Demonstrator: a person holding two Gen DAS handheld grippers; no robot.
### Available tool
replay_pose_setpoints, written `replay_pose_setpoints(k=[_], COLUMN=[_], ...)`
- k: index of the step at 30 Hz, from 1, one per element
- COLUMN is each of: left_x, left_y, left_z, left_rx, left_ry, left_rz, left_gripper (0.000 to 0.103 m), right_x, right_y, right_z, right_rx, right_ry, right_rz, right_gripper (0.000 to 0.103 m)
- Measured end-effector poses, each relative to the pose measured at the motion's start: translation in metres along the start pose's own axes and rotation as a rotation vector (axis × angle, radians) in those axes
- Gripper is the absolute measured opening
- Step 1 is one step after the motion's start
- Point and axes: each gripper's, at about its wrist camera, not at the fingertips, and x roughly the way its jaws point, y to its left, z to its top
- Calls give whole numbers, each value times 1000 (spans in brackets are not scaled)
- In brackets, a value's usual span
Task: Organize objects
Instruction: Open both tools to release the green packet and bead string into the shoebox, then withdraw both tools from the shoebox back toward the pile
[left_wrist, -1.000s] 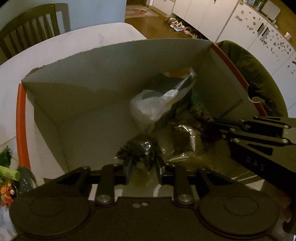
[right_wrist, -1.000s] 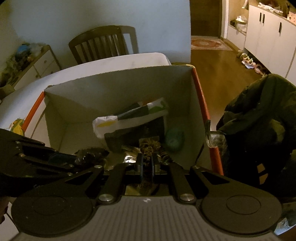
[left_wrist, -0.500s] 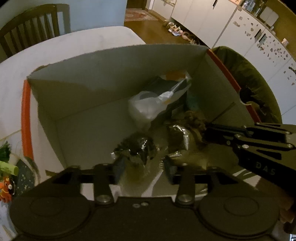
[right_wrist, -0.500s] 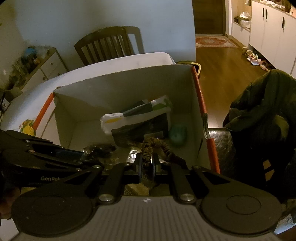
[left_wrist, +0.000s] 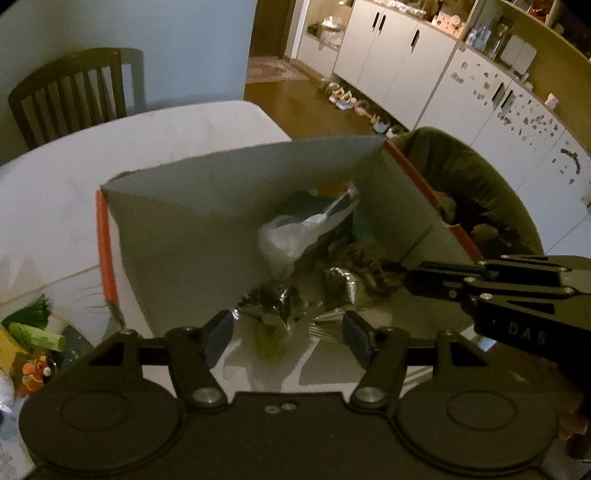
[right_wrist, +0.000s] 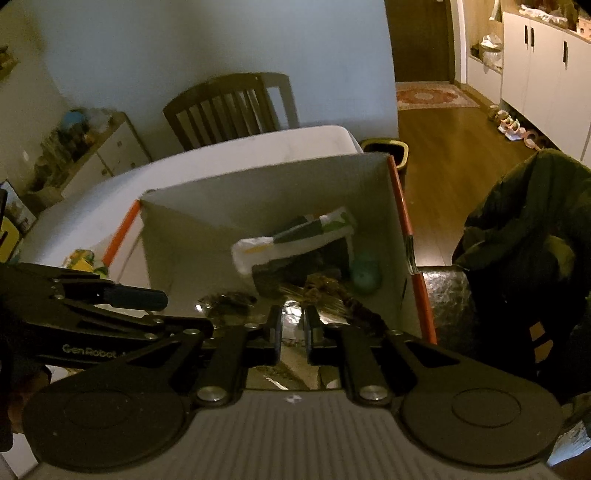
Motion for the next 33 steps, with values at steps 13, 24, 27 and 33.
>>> replay_pose_setpoints(k=[13,24,27,33], left_x=[-61,-119,-133,-155], left_y=[6,30,41,67], left_z=[-19,-41,-49,-64], left_rx=[9,-5,-18,-35], left_ry=[-150,-287,-313,-353], left_rz=[10,28,27,39], left_gripper=[65,78,81,88], right_x=[-47,-81,-85,-91], right_y=[32,67,80,111], right_z=[-8,-16,-17,-19], right_rx=[-61,-87,-93,-91], right_ry=[-101,-181,-198,-216], right_rz=[28,29,30,47], right_gripper=[24,52,52,57])
